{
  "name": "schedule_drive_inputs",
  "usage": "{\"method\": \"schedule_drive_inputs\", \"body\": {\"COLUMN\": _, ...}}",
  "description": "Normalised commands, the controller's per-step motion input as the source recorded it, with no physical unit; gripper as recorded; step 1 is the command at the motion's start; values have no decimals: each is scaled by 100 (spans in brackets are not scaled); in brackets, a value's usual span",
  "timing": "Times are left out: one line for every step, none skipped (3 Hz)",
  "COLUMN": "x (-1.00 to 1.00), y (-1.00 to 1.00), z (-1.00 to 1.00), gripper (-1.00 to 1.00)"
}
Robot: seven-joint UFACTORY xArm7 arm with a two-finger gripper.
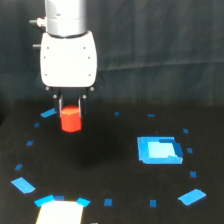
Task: Pick up the red object from the table
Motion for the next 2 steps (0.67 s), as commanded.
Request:
{"method": "schedule_drive_inputs", "body": {"x": 10, "y": -37, "z": -53, "gripper": -99}}
{"method": "schedule_drive_inputs", "body": {"x": 31, "y": -61, "z": -27, "gripper": -100}}
